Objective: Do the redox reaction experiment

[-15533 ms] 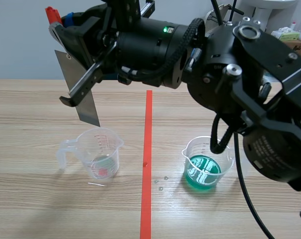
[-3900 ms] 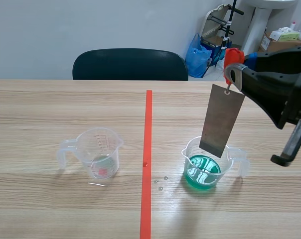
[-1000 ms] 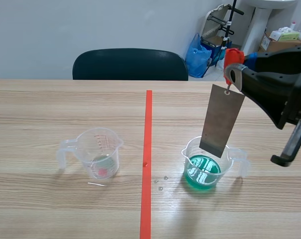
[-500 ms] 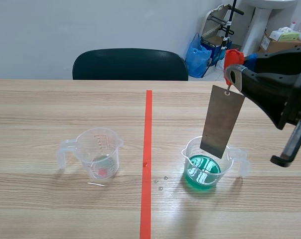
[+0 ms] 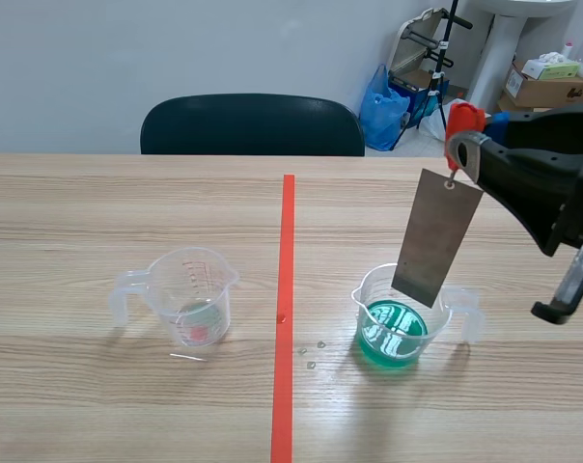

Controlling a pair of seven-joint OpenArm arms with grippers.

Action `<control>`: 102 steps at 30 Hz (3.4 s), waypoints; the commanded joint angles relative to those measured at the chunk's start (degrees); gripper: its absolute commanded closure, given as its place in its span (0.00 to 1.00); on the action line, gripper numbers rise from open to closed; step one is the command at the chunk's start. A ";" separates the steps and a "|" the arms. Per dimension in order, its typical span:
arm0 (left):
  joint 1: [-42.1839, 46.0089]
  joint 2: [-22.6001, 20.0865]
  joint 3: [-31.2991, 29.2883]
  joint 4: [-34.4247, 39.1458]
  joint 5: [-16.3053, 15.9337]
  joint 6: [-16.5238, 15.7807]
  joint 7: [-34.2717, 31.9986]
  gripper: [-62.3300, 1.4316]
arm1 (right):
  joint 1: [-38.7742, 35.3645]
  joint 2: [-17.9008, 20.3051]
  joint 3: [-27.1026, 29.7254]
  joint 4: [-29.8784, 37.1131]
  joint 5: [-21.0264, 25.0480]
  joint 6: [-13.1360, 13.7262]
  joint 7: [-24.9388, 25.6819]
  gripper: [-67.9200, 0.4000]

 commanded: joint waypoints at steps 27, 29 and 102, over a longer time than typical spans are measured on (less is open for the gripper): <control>0.07 0.28 -0.15 0.59 -0.74 1.62 -1.05 0.00 | 13.22 -8.33 -13.20 -22.91 -11.02 -1.44 14.01 0.97; 0.07 0.28 -0.15 0.59 -0.74 1.62 -1.05 0.00 | 13.68 -9.29 -13.20 -24.22 -12.83 -1.44 15.10 0.97; 0.07 0.26 -0.15 0.59 -0.74 1.62 -1.07 0.00 | 14.58 -11.47 -13.20 -27.12 -14.25 -1.25 16.41 0.97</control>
